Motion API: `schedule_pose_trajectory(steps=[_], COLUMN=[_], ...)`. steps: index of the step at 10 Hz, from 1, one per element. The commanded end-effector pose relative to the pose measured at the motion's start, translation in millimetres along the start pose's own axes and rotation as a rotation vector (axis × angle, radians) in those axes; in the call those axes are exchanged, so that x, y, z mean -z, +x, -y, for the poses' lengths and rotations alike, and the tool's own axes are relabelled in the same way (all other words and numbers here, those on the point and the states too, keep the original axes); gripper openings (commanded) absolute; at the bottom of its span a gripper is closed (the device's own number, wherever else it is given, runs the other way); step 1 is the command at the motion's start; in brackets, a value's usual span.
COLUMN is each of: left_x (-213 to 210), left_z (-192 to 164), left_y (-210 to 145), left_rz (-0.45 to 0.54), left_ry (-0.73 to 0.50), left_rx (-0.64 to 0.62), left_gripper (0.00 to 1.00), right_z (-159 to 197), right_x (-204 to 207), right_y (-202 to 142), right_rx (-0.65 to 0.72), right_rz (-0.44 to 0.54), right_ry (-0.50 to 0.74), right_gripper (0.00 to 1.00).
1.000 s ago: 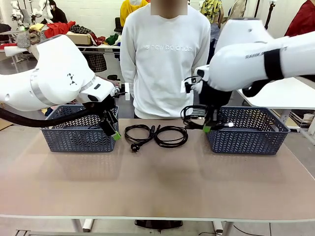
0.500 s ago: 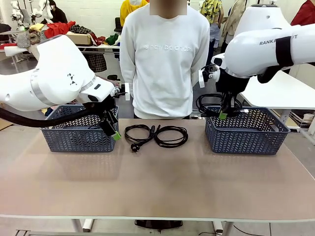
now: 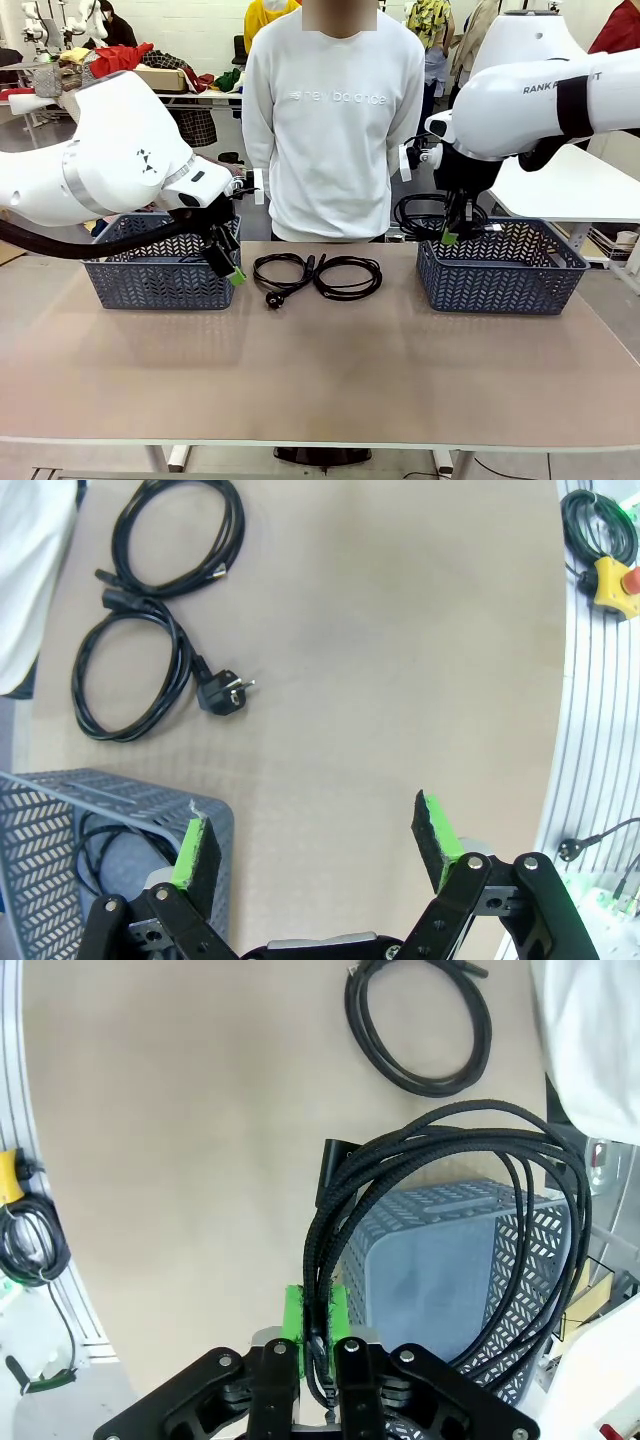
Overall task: Organize the cables according to human instructions.
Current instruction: Pick up a bundle of cables and place it in the basket indicated by the human.
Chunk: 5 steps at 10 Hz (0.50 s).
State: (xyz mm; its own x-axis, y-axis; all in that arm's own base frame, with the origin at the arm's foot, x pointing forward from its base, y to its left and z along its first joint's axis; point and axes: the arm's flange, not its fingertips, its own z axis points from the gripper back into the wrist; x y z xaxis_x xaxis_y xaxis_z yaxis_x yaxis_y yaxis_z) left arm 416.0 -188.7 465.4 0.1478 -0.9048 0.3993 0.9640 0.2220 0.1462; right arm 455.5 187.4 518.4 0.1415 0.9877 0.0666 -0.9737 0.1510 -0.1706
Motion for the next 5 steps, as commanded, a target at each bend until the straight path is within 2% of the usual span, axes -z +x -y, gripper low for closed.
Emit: schedule_pose_trajectory(steps=[1,5], left_x=[-1,-1], left_z=[0,0], left_y=[-1,-1], left_rz=[0.0,0.0], left_ry=[0.002,0.002], left_rx=[-0.002,-0.002], left_gripper=[1.0,1.0], right_z=[7,32], right_x=[5,9], right_y=[-3,-48], right_rx=[0.014,0.035], right_rz=[0.016,0.014], right_ry=[-0.004,-0.077], right_gripper=[0.11,0.11])
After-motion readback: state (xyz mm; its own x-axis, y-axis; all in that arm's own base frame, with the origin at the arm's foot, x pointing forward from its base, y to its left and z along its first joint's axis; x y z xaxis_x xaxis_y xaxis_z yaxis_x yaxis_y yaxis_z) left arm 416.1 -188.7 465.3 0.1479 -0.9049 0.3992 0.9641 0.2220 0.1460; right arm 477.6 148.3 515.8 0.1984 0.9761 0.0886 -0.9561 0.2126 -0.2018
